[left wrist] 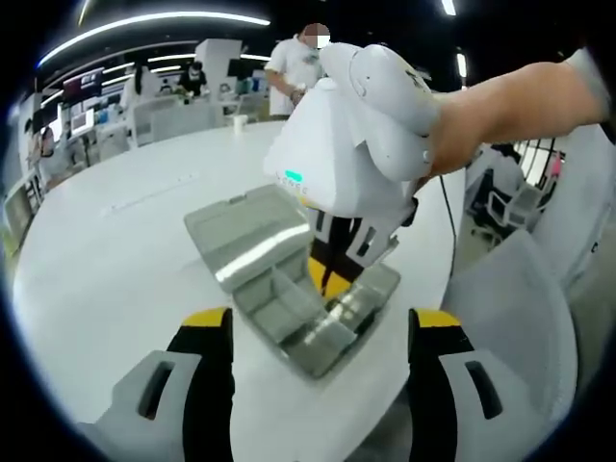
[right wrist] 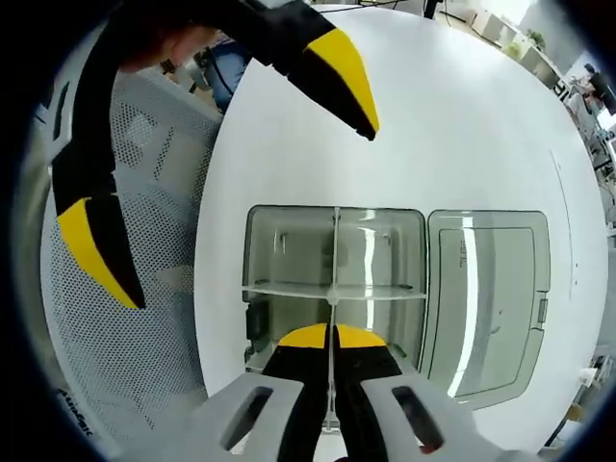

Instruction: Insert the divider into the dual guide fixture by aligning both edges with the guide slots and pushing it downward to the bottom, including one-sided entry, uneven engagement, binding, and posture correction.

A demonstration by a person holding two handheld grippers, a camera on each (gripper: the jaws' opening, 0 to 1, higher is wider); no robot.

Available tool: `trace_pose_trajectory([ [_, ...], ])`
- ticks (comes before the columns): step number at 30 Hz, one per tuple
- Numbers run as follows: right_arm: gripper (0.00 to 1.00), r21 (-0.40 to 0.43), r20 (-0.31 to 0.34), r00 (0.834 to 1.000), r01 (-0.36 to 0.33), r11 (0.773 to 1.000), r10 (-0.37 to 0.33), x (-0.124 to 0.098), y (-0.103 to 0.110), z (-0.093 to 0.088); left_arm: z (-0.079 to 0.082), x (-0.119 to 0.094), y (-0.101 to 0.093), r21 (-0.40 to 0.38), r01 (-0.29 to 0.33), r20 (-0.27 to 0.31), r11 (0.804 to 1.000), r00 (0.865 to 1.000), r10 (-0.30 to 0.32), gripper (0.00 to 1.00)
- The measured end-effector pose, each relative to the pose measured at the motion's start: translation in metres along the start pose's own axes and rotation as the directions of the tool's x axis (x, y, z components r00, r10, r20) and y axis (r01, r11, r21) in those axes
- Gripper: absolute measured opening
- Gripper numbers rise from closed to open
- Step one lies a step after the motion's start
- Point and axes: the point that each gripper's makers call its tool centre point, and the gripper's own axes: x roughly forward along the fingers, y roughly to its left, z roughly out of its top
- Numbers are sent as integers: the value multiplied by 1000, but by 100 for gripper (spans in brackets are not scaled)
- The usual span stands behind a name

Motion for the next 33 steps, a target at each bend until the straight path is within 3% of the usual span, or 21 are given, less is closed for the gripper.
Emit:
trace_pose_trajectory([
  [16, 0, 47, 8, 1000, 11, 999, -12, -1, 0, 0, 0, -2, 2, -3, -3, 9, 1000, 1000, 3, 72],
  [33, 0, -21, 28, 1000, 3, 1000, -2, -5, 0, 2, 0, -6, 5, 1, -9, 8, 1000, 1000, 9, 72],
])
